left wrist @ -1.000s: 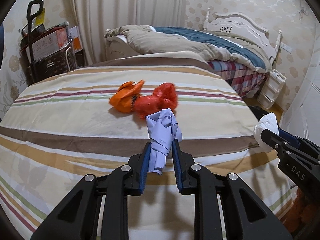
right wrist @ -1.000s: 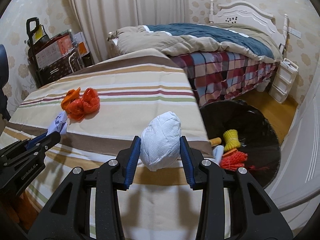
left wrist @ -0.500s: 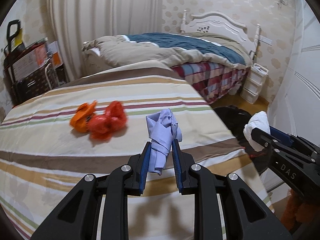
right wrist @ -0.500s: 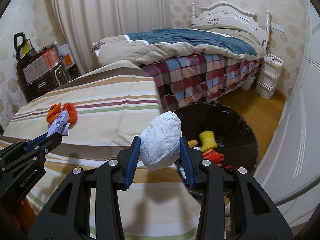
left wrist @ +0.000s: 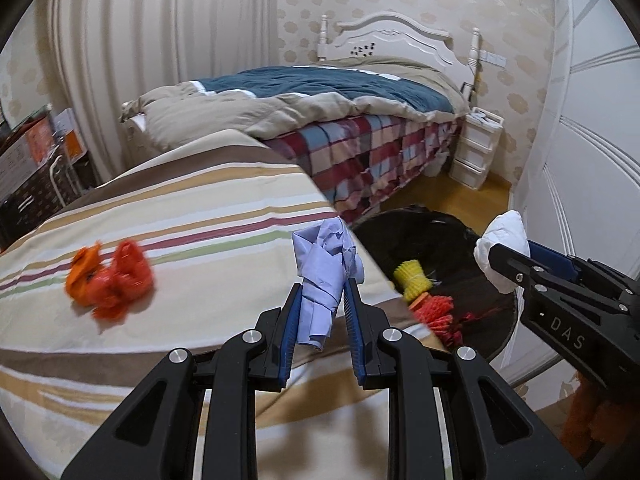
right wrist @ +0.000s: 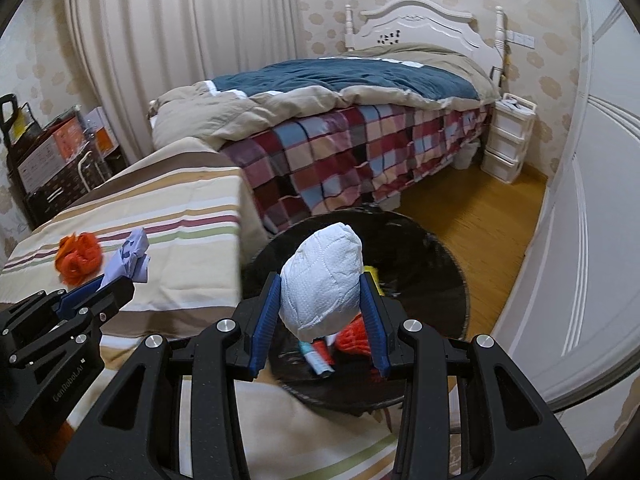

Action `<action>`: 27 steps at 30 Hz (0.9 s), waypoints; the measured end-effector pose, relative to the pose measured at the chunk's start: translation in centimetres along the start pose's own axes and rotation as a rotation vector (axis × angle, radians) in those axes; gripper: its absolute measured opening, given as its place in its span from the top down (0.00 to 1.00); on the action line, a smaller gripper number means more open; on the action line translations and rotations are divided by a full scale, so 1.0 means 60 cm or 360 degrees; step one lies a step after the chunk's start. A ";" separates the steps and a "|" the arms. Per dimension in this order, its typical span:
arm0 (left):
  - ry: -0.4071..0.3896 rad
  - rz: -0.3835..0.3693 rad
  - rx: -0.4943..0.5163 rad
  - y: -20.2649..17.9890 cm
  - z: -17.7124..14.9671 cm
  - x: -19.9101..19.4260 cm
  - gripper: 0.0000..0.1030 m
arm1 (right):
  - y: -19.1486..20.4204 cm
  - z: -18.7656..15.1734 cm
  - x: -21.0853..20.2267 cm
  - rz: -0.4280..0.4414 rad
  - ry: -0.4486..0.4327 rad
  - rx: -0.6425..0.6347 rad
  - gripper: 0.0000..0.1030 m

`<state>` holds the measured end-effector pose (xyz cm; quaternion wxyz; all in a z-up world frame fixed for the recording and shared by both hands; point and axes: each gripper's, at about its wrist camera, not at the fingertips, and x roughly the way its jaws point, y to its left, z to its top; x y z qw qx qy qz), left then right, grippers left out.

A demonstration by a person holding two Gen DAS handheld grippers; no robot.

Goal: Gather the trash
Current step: 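Carry the white bag and lavender cloth with both tools over the black bin, then open both tools to drop the bag and cloth into the bin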

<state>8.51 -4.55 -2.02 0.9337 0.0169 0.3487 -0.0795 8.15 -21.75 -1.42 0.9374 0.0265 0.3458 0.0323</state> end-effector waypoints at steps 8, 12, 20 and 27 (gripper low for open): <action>0.0033 -0.0029 0.0050 -0.052 0.023 0.051 0.77 | -0.041 0.012 0.029 -0.0033 0.0028 0.0042 0.62; 0.0053 -0.0024 0.0060 -0.068 0.033 0.078 0.77 | -0.054 0.016 0.046 -0.0043 0.0043 0.0055 0.62; 0.0104 -0.0001 0.0093 -0.093 0.049 0.122 0.77 | -0.074 0.021 0.069 -0.0060 0.0048 0.0088 0.62; 0.0114 0.0005 0.0133 -0.105 0.053 0.128 0.55 | -0.091 0.021 0.083 -0.0076 0.0058 0.0115 0.60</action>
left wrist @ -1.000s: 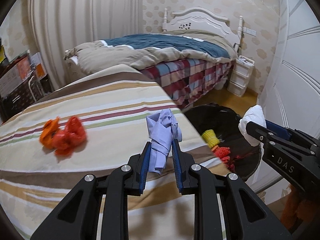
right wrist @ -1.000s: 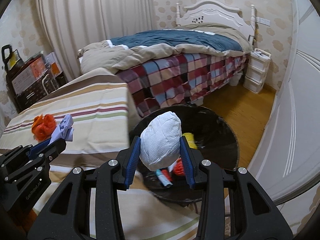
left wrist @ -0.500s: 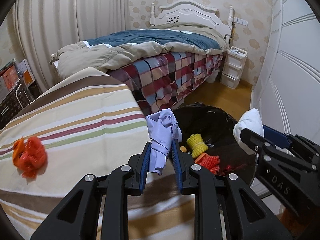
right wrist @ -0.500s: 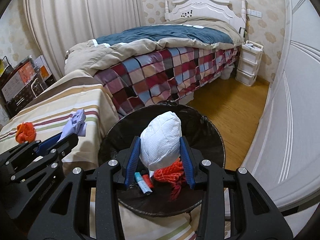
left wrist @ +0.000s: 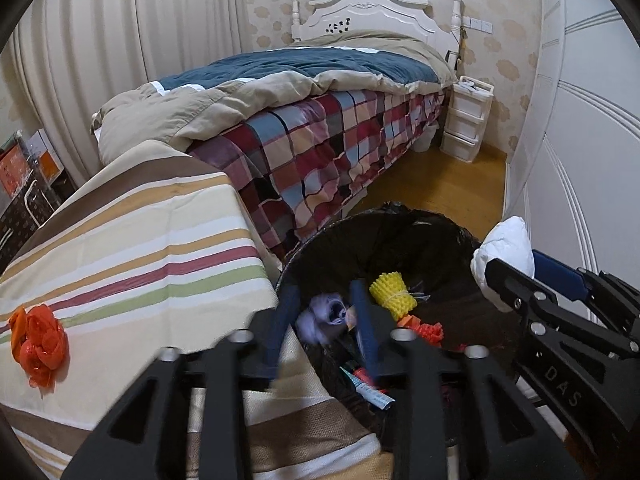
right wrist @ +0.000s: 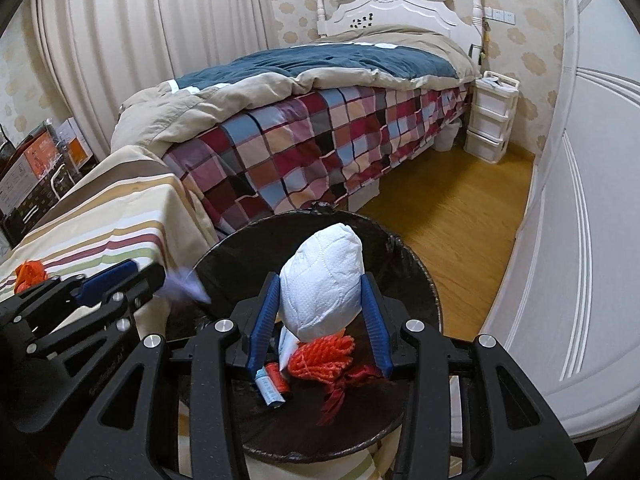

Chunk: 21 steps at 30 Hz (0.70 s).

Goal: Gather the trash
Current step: 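Open both tools to drop the bag and cloth into the bin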

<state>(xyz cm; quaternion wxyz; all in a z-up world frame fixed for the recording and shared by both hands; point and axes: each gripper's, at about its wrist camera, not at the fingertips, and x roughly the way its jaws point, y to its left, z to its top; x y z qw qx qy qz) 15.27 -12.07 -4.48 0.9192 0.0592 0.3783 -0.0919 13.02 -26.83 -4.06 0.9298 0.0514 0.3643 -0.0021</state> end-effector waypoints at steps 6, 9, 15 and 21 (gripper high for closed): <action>-0.0040 0.0049 -0.0041 0.008 -0.001 -0.010 0.30 | -0.011 -0.002 0.000 -0.0031 -0.0007 0.0034 0.53; -0.0046 0.0061 -0.0055 0.012 -0.001 -0.014 0.26 | -0.016 -0.003 -0.004 -0.0048 -0.0014 0.0048 0.48; -0.0071 0.0104 -0.0065 0.024 -0.006 -0.032 0.22 | -0.017 -0.003 -0.014 -0.0059 -0.0026 0.0054 0.43; -0.0071 0.0153 -0.0109 0.053 -0.017 -0.056 0.22 | 0.003 -0.010 -0.026 -0.0031 -0.0026 0.0025 0.42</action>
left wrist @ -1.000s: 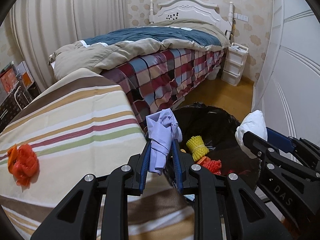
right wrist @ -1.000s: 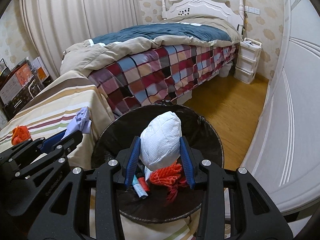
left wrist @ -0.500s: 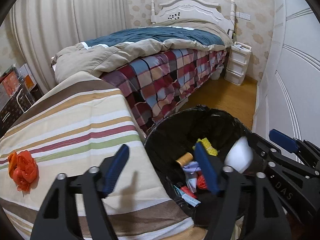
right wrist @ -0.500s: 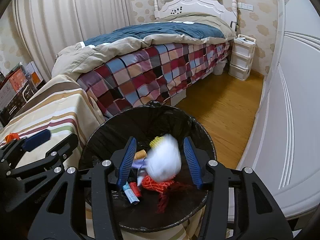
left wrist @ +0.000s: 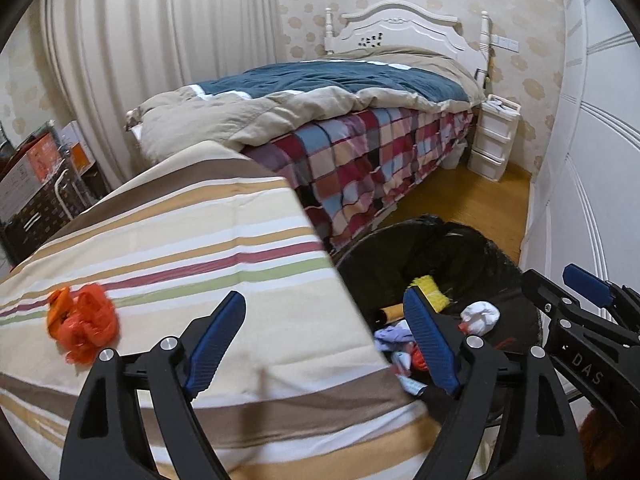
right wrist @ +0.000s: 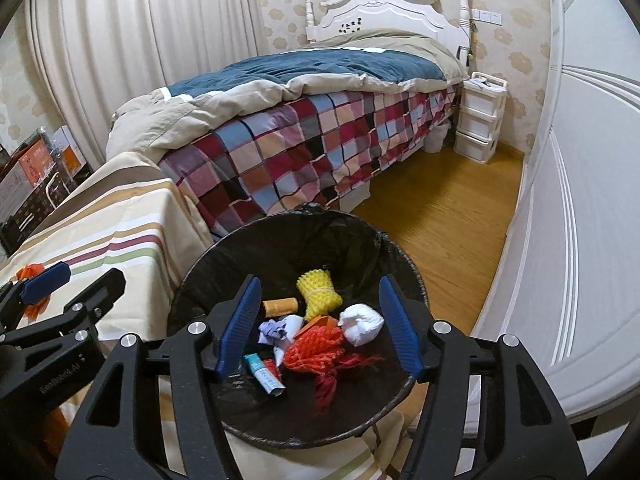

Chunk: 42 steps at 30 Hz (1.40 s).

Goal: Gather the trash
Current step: 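Open both tools to drop the bag and cloth into the bin, then move both tools back toward the orange and red plastic bags on the bed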

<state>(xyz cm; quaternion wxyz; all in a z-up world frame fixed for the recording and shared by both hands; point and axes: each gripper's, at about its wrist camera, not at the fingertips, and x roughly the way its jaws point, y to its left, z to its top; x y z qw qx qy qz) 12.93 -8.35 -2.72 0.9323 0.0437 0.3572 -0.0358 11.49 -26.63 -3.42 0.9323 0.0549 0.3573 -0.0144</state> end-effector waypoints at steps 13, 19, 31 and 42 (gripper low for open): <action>-0.0010 0.0143 -0.0106 0.095 -0.034 -0.046 0.21 | 0.081 -0.020 -0.025 0.0110 0.0019 -0.0095 0.41; -0.0001 0.0220 -0.0178 0.147 -0.055 -0.063 0.21 | 0.134 -0.027 -0.032 0.0174 0.0029 -0.0170 0.41; 0.0014 0.0370 -0.0323 0.263 -0.092 -0.094 0.21 | 0.264 -0.050 -0.036 0.0315 0.0072 -0.0371 0.40; 0.0054 0.0510 -0.0461 0.368 -0.136 -0.114 0.21 | 0.385 -0.082 -0.035 0.0443 0.0132 -0.0575 0.39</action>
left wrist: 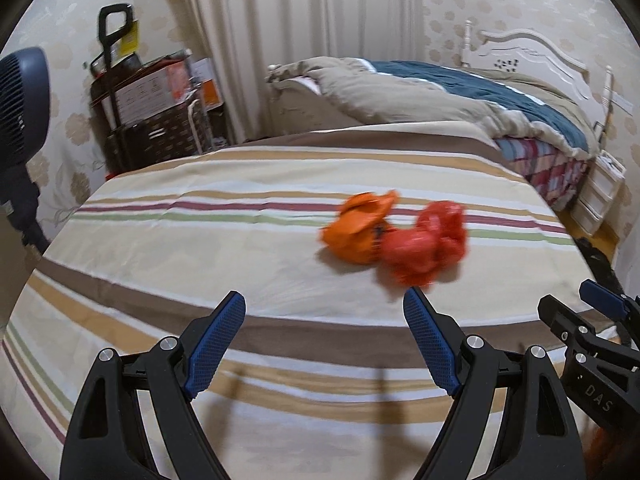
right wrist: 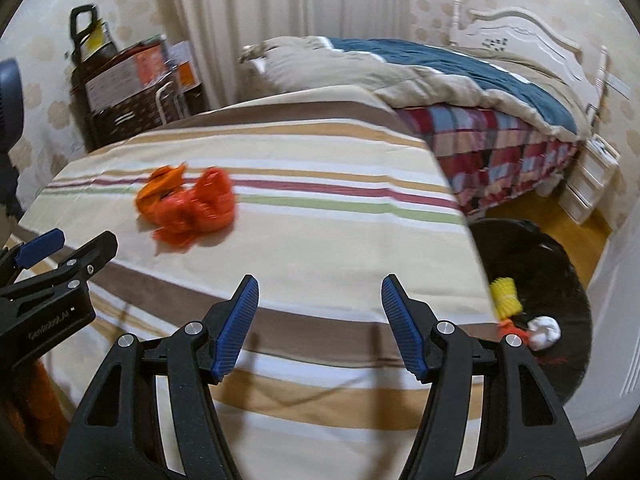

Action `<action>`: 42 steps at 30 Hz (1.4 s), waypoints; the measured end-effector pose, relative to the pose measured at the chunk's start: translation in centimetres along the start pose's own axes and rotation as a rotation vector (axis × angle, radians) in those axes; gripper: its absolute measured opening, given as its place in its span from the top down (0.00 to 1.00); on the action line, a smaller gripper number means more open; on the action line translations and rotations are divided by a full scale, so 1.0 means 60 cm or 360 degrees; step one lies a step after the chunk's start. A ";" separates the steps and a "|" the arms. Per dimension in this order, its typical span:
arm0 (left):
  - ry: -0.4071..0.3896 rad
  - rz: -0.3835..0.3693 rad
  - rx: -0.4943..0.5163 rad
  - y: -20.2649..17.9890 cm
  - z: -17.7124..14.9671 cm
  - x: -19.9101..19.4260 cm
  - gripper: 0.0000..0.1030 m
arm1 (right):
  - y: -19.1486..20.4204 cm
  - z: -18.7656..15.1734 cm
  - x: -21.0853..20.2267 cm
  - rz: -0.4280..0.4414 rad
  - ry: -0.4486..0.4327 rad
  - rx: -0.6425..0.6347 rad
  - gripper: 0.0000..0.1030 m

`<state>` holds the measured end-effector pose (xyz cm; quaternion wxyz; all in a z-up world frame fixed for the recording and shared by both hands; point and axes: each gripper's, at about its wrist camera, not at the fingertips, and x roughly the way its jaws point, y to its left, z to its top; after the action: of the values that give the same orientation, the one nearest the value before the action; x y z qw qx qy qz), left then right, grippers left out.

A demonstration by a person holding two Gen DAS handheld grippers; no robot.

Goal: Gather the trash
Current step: 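Move both tools back toward the orange and red plastic bags on the bed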

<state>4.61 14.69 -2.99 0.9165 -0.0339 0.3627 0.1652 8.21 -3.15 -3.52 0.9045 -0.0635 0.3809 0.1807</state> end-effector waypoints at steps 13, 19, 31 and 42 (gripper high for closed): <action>0.0076 0.0132 -0.0153 0.108 -0.014 0.023 0.21 | 0.116 0.029 0.044 0.0111 0.0055 -0.0108 0.31; 0.0083 0.0153 -0.0178 0.128 -0.016 0.024 0.21 | 0.153 0.056 0.067 0.0093 0.0049 -0.0125 0.29; 0.0093 0.0140 -0.0151 0.126 -0.013 0.032 0.21 | 0.139 0.063 0.101 -0.0009 0.0120 -0.0074 0.29; 0.0098 0.0114 -0.0106 0.105 -0.008 0.037 0.21 | 0.070 0.049 0.087 -0.0053 0.0145 0.0038 0.29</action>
<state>3.74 21.15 -4.51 0.8968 -0.0565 0.3859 0.2089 11.97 2.91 -5.06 0.8899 -0.0670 0.4227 0.1581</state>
